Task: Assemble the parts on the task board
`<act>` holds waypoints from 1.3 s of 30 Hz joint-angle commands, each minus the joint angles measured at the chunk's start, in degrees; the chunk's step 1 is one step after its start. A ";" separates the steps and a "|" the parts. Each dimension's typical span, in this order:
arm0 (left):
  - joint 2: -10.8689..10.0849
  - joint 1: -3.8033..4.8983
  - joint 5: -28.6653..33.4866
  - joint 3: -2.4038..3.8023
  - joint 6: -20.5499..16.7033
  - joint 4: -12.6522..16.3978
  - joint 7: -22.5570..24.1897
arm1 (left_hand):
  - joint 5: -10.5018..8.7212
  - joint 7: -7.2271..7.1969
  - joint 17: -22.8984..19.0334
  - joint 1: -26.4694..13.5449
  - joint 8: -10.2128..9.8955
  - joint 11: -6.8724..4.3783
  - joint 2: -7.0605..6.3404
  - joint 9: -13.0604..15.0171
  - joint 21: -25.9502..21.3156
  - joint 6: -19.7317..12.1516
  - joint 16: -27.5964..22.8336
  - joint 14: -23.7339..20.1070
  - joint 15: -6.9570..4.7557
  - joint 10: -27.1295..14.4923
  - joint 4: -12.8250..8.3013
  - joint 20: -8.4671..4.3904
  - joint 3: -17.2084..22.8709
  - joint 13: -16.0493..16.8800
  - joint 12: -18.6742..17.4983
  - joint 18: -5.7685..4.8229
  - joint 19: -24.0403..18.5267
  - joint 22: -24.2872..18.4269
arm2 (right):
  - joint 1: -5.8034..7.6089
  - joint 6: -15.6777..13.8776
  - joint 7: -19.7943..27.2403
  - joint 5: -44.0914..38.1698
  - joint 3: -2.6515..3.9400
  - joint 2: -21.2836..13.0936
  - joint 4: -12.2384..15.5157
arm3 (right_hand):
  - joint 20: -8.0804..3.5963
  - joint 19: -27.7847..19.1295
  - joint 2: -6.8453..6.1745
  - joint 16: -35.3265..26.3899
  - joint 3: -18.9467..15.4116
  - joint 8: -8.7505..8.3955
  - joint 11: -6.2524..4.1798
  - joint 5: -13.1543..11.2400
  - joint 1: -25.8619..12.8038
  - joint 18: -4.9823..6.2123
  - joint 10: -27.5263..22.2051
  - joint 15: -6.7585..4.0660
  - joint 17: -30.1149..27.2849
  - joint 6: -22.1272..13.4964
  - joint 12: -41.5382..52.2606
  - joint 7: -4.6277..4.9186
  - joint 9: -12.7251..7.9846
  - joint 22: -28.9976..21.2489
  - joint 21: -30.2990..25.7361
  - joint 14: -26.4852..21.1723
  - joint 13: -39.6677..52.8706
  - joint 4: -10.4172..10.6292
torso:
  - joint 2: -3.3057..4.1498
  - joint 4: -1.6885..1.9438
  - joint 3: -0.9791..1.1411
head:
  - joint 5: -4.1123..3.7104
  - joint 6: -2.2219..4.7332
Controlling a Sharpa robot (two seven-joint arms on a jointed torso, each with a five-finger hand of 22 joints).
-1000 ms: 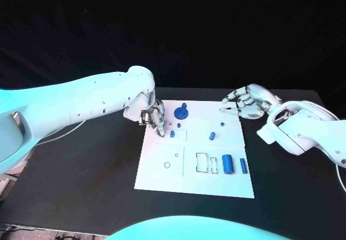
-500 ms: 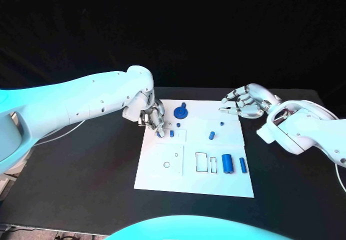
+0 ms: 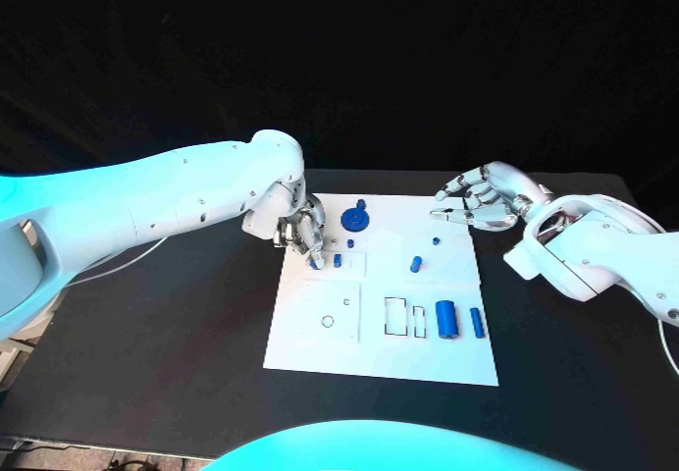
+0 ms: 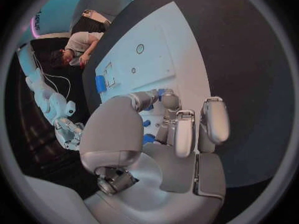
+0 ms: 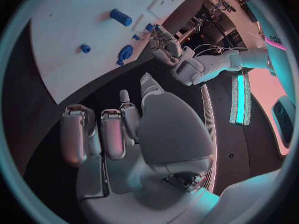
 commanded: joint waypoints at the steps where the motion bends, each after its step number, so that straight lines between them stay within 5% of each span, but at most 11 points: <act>1: -0.09 -0.35 -1.61 -0.04 -1.82 0.57 -0.19 | 0.26 -0.04 14.71 0.56 0.00 -0.10 0.09 0.05 0.20 0.32 0.36 5.91 0.29 0.43 -10.04 0.06 9.83 0.01 0.31 0.38 -0.09 -0.02 | -0.02 0.55 -0.20 -0.99 0.00 -0.01 0.06 | 0.08 1.76 0.19 -0.19 -0.21 0.27 -0.06 0.22 0.58 0.62 0.11 0.01 3.43 -0.33 0.29 -0.03 -0.06 8.98 -0.06 3.18 4.28 -0.19 | 0.01 -0.01 -0.01 | -0.04 -0.14; 28: -0.84 -0.86 -3.63 -0.10 -4.86 1.44 -0.50 | 0.41 -0.05 14.73 0.51 -0.12 -0.11 0.14 -0.02 0.22 0.49 0.37 5.92 0.28 0.61 -10.00 0.06 9.82 0.22 0.41 0.38 -0.06 0.01 | -0.03 0.54 -0.12 -1.02 0.00 -0.14 0.12 | 0.07 1.75 0.13 -0.23 -0.24 0.31 -0.06 0.21 0.60 0.64 0.11 0.01 3.42 -0.35 0.29 -0.03 -0.09 8.95 -0.12 3.18 4.26 -0.14 | 0.02 -0.07 0.04 | -0.06 -0.10; 39: -4.29 -0.94 -0.93 0.45 -8.49 4.68 0.76 | 0.54 -0.09 14.86 0.49 -0.22 -0.15 0.09 -0.07 0.30 0.68 0.43 5.97 0.25 0.83 -10.04 0.08 9.85 0.48 0.55 0.34 0.05 0.14 | -0.03 0.53 -0.14 -1.02 0.00 -0.33 0.23 | 0.07 1.75 0.13 -0.23 -0.24 0.31 -0.06 0.21 0.60 0.64 0.11 0.01 3.42 -0.35 0.29 -0.03 -0.09 8.95 -0.12 3.18 4.26 -0.14 | 0.08 -0.09 0.05 | -0.26 -0.15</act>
